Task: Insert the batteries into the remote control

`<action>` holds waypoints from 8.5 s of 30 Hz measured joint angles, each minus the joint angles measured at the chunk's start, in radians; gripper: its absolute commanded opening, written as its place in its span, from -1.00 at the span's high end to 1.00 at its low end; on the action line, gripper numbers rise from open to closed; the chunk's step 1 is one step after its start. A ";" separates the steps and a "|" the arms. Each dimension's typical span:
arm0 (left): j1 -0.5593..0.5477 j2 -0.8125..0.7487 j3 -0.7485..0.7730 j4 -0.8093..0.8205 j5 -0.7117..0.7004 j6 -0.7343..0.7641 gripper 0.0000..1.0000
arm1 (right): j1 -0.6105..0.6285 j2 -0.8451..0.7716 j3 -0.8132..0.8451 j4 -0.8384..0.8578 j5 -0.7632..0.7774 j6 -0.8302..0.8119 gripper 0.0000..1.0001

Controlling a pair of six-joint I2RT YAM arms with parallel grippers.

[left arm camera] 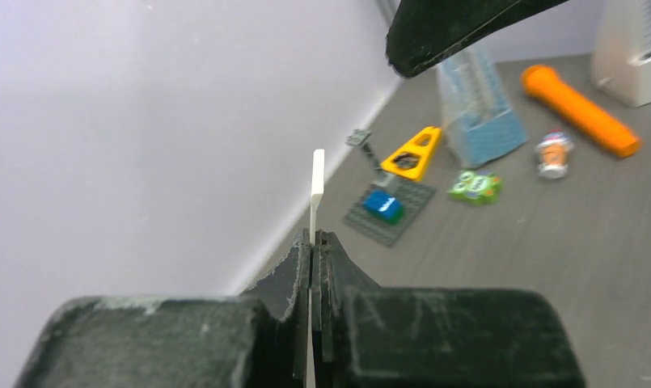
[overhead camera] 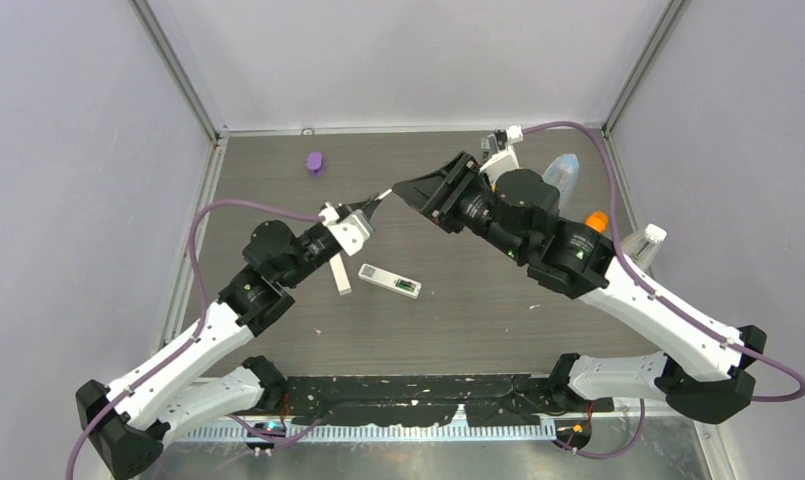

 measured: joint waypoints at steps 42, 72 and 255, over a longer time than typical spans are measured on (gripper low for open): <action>-0.084 0.051 -0.097 0.282 -0.109 0.515 0.76 | -0.037 0.082 -0.069 0.082 -0.011 0.319 0.90; 0.246 0.116 -0.205 -0.310 0.146 -1.032 -0.77 | -0.293 -0.020 -0.833 0.570 -0.552 0.045 0.90; 0.309 0.651 -0.272 0.193 0.346 -1.252 0.30 | -0.266 0.406 -0.838 0.565 -0.463 0.201 0.89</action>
